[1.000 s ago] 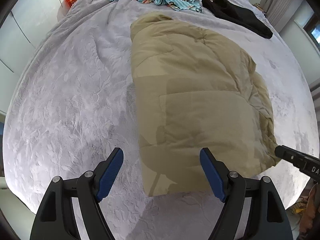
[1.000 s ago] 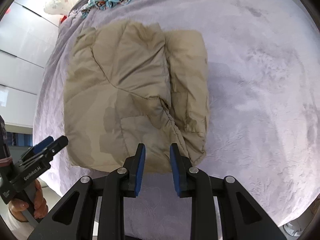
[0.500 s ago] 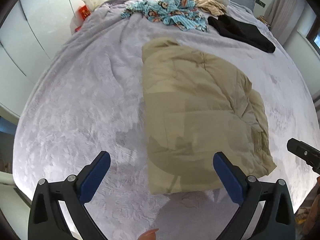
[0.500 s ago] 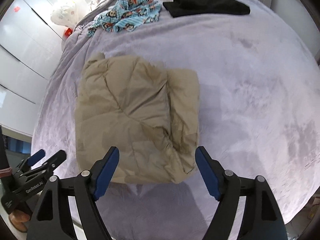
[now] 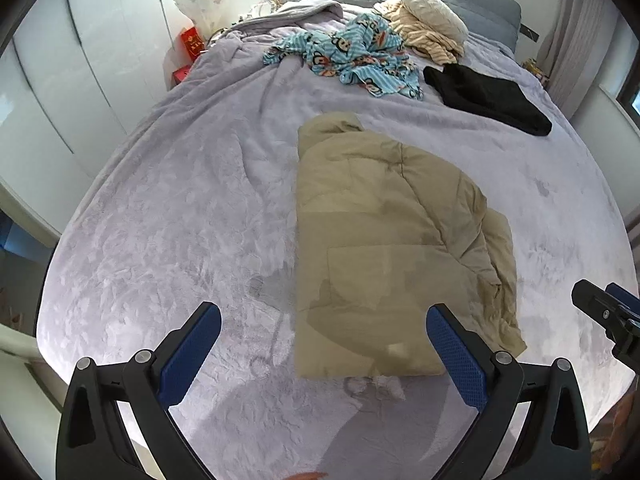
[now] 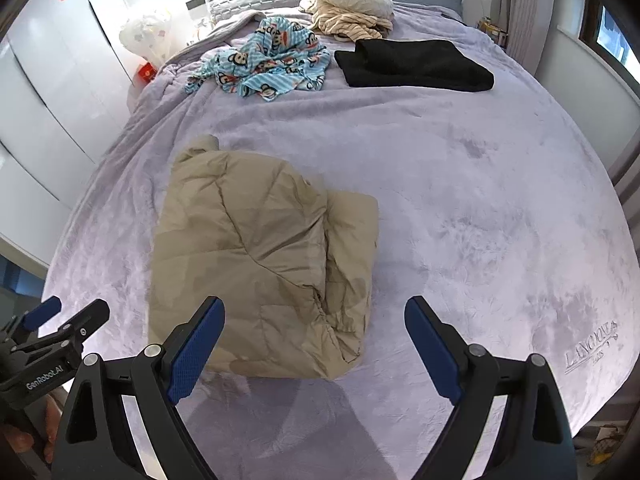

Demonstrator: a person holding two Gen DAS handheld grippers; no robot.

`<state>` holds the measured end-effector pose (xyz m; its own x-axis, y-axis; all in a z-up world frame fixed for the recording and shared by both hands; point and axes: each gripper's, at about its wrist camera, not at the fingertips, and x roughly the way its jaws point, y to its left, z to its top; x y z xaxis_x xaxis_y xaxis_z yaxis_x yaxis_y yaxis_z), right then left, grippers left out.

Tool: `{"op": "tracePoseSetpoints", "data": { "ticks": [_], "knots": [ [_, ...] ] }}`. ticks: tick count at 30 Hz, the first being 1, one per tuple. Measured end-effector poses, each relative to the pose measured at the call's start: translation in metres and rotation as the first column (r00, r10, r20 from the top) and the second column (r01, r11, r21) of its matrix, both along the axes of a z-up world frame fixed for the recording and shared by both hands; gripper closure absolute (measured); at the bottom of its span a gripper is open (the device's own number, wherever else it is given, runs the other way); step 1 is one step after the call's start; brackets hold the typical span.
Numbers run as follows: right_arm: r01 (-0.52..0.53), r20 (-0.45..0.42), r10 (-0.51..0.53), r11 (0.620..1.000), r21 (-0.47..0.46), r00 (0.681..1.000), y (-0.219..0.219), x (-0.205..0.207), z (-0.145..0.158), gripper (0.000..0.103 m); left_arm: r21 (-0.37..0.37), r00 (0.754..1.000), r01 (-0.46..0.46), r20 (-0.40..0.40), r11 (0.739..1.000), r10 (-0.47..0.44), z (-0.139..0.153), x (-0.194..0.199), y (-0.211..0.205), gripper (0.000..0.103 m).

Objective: Fold large clothes

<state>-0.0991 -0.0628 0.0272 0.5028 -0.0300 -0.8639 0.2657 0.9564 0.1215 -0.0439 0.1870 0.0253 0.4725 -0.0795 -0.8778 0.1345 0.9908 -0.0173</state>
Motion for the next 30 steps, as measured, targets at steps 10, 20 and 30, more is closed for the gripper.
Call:
{"op": "tracePoseSetpoints", "data": {
  "ticks": [10, 20, 30],
  "knots": [
    [-0.01, 0.016, 0.01, 1.0, 0.001, 1.0, 0.002, -0.009, 0.01, 0.01, 0.012, 0.999, -0.006, 0.04, 1.0, 0.005, 0.018, -0.013, 0.0, 0.0],
    [-0.012, 0.027, 0.012, 1.0, 0.001, 1.0, 0.002, -0.014, 0.013, 0.01, 0.015, 0.999, -0.009, 0.052, 1.0, 0.008, 0.023, -0.017, -0.001, 0.0],
    [-0.011, 0.029, 0.011, 1.0, 0.004, 1.0, 0.003, -0.014, 0.014, 0.01, 0.024, 0.998, -0.013, 0.054, 1.0, 0.012, 0.026, -0.019, 0.0, 0.0]
  ]
}}
